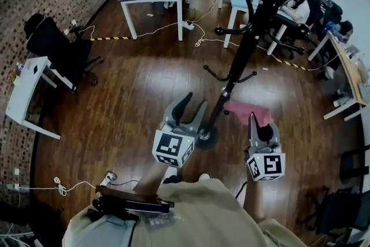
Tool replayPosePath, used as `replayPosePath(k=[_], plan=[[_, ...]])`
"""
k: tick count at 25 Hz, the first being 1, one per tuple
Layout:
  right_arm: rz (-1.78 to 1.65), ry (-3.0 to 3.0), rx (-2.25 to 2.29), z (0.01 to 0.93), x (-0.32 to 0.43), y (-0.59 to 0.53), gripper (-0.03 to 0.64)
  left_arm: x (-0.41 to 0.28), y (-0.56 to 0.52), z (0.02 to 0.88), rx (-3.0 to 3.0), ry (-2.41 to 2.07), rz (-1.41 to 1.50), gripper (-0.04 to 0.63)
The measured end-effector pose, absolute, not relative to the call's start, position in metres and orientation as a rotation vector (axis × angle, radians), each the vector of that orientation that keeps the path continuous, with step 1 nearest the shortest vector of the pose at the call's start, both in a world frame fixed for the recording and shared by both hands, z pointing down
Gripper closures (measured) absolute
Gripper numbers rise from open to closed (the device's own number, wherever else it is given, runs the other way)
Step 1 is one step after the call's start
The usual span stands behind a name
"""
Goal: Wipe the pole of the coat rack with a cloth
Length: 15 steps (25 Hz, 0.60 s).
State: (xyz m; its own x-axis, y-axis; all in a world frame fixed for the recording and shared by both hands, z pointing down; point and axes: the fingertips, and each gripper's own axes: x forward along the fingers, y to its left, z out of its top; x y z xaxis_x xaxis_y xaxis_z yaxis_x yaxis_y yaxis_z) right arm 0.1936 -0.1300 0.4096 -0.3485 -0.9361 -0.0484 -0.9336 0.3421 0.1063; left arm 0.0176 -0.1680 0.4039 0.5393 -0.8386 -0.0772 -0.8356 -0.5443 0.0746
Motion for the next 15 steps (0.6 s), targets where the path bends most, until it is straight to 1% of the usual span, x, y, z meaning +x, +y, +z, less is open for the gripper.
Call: replayPosePath(k=[8, 15], plan=[[-0.093, -2.575, 1.745, 0.420, 0.182, -0.129, 0.554, 0.001, -0.169, 0.410, 2.719, -1.539, -0.115, 0.435], [-0.219, -2.564, 1.624, 0.418, 0.165, -0.128, 0.554, -0.017, -0.172, 0.409, 2.712, -1.584, -0.131, 0.439]])
